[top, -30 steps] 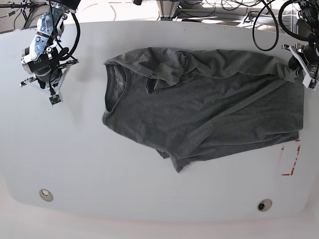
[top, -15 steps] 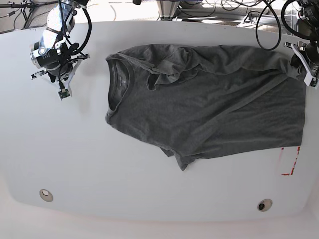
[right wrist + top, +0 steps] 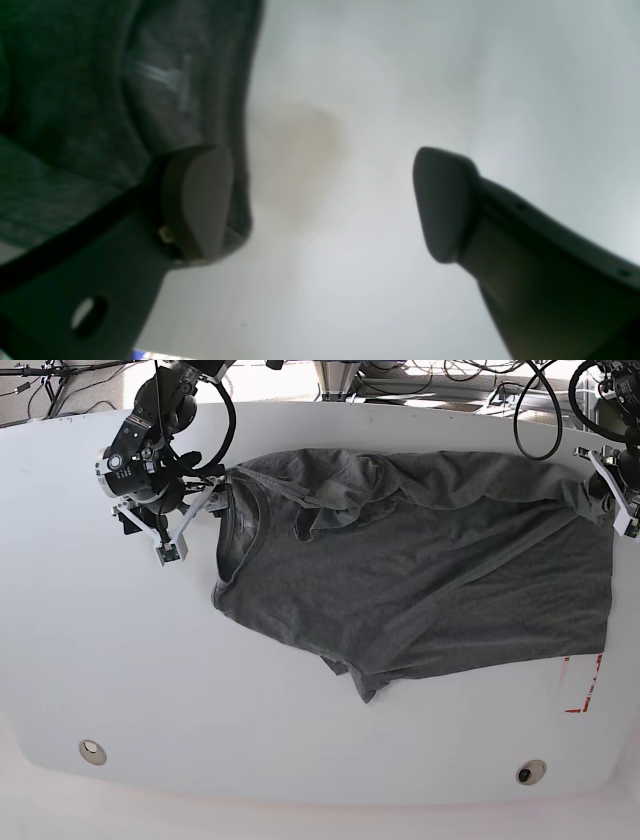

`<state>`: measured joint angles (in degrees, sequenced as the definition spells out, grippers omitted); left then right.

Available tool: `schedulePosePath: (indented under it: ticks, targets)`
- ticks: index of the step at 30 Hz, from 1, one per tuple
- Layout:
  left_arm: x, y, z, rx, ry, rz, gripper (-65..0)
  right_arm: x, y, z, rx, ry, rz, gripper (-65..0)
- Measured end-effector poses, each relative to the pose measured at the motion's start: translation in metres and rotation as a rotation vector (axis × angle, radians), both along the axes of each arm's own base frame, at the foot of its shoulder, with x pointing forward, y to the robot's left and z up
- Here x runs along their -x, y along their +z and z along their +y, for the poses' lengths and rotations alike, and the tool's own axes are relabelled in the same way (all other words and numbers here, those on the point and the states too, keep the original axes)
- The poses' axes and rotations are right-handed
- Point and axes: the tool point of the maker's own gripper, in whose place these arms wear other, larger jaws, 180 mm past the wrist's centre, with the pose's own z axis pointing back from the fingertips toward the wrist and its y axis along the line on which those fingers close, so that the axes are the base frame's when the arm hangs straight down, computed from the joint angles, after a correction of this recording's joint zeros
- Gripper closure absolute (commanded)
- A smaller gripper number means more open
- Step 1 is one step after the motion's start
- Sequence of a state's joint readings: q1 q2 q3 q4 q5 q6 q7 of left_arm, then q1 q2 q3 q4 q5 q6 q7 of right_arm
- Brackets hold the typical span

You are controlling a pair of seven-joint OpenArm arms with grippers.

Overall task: Fold the T-shirt properly
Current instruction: 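Move the right gripper to the shirt collar edge and grasp it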

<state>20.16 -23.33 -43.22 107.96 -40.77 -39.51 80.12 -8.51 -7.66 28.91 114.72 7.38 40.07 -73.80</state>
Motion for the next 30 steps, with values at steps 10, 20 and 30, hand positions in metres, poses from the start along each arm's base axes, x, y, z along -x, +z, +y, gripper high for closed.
schedulePosePath:
  ticks: [10,20,30]
  targets:
    - [-0.006,0.003,0.000,0.002,0.001,-0.017,0.0,0.006,0.006,0.033,-0.207,0.035,-0.058,-61.4]
    - [-0.006,0.003,0.000,0.001,0.001,-0.019,0.0,0.030,-0.009,0.045,-0.293,0.031,-0.004,-61.2]
    - [-0.006,0.003,0.000,0.001,0.000,-0.018,0.0,0.037,-0.030,0.049,-0.352,-0.003,0.013,-61.2]
